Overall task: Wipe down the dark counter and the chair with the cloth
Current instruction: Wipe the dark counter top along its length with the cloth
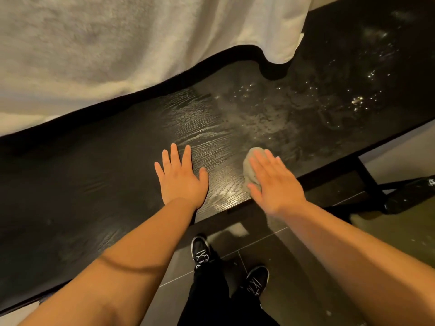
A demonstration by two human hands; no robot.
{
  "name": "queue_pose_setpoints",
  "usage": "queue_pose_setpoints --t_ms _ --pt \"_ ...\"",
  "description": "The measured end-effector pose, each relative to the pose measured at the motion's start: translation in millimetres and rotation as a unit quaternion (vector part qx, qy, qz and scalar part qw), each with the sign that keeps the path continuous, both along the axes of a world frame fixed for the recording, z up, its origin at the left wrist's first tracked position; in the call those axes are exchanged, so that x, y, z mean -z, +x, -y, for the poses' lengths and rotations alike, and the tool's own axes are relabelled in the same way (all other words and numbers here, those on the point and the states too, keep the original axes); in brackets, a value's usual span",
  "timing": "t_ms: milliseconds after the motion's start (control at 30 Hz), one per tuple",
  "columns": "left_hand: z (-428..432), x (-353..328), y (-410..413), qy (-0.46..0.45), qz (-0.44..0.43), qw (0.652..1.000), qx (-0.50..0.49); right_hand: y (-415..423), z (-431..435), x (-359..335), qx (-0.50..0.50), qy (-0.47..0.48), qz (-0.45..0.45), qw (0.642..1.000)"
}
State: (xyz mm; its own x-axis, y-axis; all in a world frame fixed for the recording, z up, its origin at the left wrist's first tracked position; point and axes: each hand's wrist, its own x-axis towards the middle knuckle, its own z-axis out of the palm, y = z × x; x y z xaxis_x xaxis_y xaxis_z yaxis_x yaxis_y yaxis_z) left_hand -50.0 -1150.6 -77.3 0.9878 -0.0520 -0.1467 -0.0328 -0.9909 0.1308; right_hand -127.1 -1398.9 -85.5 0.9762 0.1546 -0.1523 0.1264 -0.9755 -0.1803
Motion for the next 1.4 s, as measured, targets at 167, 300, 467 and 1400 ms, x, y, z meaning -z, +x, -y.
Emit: queue_pose_setpoints --t_ms 167,300,467,1400 --pt "-0.6 1.3 0.0 -0.001 0.002 1.000 0.001 5.4 -12.0 -10.6 0.121 -0.021 -0.006 0.992" --pt "0.0 -0.3 0.2 0.001 0.005 1.000 0.001 -10.5 -63.0 -2.5 0.003 -0.012 0.008 1.000" --pt "-1.1 0.0 -0.2 -0.003 0.000 1.000 0.002 4.9 -0.1 2.1 -0.032 -0.023 0.010 0.999" --pt "1.3 0.4 2.6 0.006 0.007 1.000 -0.006 41.5 -4.5 -8.9 -0.055 0.022 -0.004 0.998"
